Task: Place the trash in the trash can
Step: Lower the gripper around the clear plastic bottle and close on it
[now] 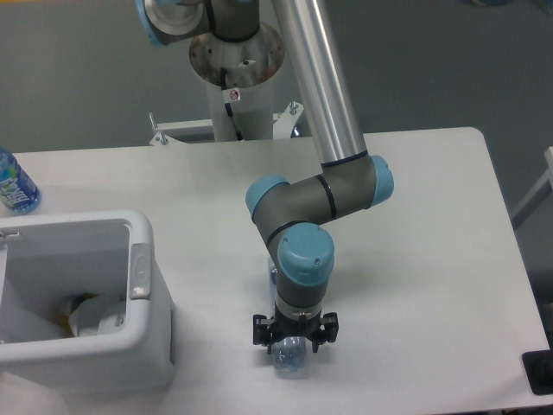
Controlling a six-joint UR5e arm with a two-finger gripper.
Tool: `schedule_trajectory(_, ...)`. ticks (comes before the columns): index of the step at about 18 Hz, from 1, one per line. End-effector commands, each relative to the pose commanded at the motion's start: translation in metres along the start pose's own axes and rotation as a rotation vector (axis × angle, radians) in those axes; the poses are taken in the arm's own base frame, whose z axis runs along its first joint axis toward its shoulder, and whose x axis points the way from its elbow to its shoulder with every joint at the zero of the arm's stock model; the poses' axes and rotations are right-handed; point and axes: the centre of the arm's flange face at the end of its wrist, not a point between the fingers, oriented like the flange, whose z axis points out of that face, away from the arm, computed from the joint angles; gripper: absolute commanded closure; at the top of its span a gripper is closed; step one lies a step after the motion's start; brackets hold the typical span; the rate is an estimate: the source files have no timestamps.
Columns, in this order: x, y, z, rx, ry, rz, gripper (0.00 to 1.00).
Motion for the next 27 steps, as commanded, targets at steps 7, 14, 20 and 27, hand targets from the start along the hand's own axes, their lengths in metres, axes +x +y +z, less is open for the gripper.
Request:
schedule_trajectory(7, 0.0, -0.002, -0.011, 0.016, -0.004, 0.003, 0.32)
schedule_trajectory(14, -0.008, -0.014, -0.062, 0.1, -0.002, -0.005, 0.41)
schedule_trajectory(20, -0.014, -0.013, -0.08, 0.13, 0.005, -0.011, 0.45)
schedule_trajectory(27, -0.005, -0.031, -0.152, 0.262, 0.011, 0.005, 0.51)
